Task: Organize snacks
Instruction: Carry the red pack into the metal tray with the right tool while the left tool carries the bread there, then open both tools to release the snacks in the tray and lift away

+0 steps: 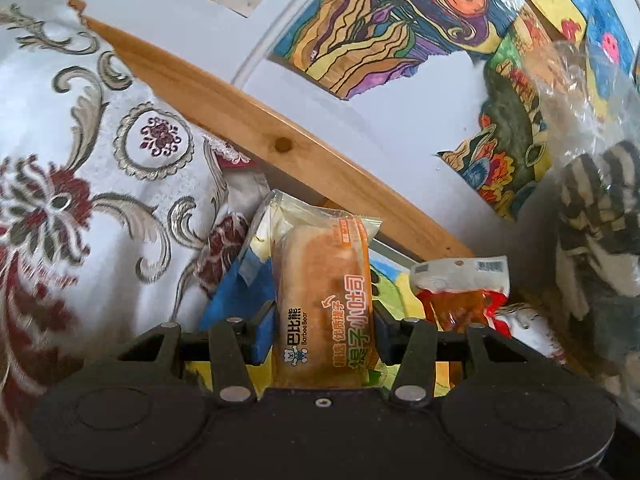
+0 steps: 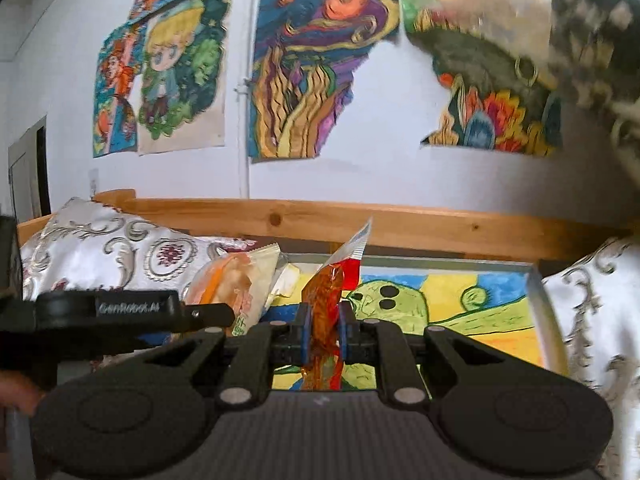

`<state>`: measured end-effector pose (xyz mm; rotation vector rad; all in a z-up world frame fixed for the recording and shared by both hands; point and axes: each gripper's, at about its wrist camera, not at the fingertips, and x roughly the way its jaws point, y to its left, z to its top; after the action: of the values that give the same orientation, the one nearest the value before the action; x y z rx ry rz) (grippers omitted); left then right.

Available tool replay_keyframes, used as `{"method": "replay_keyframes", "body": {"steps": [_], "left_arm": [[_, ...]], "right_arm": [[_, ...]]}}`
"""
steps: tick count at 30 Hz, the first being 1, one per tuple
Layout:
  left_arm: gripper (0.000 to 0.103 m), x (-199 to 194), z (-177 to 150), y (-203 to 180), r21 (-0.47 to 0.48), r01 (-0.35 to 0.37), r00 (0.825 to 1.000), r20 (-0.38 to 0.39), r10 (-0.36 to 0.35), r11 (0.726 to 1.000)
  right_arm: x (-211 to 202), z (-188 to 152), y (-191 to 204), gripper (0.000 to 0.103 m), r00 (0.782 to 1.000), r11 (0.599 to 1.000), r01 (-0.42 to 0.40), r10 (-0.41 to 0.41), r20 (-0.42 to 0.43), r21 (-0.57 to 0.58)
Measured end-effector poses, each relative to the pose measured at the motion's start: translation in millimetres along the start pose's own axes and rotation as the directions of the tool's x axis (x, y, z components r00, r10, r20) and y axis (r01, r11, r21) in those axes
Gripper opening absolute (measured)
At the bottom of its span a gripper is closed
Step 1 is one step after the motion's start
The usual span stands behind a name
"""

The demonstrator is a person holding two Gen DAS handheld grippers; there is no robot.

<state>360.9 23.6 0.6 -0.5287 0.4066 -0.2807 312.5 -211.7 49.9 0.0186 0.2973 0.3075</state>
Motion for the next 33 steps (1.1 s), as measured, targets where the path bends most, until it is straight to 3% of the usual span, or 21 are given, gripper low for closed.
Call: {"method": "replay_keyframes", "body": {"steps": [8, 18, 22, 23, 29, 31, 33], "left_arm": [[0.051, 30, -11, 5, 0.058, -0.009, 1.000, -0.017, 0.010, 0.998], [0.051, 44, -20, 8, 0.085, -0.037, 0.997, -0.057, 0.042, 0.996], [0.052, 44, -20, 5, 0.102, -0.046, 0.996, -0.066, 0.053, 0.994], [0.052, 43, -19, 4, 0.102, -0.048, 0.996, -0.067, 0.055, 0.994], [0.070, 27, -9, -4, 0.102, -0.056, 0.997, -0.039, 0.060, 0.993], [0.082, 17, -4, -7, 0.102, -0.064, 0.998, -0.016, 0.066, 0.993], [0.087, 5, 1, -11, 0.098, -0.072, 0.997, 0.008, 0.071, 0.993]], "right_arm": [[44, -12, -18, 0.016, 1.000, 0.997, 0.000, 0.003, -0.031, 0.071], [56, -25, -35, 0.021, 0.994, 0.992, 0.061, -0.050, -0.096, 0.114], [58, -27, -37, 0.033, 0.987, 0.988, 0.107, -0.092, -0.131, 0.107], [57, -27, -38, 0.044, 0.985, 0.987, 0.117, -0.102, -0.137, 0.108], [37, -20, -39, 0.083, 0.981, 0.981, 0.171, -0.162, -0.106, 0.088], [26, -16, -37, 0.089, 0.980, 0.979, 0.188, -0.182, -0.079, 0.080], [16, -11, -33, 0.096, 0.979, 0.978, 0.199, -0.196, -0.051, 0.063]]}}
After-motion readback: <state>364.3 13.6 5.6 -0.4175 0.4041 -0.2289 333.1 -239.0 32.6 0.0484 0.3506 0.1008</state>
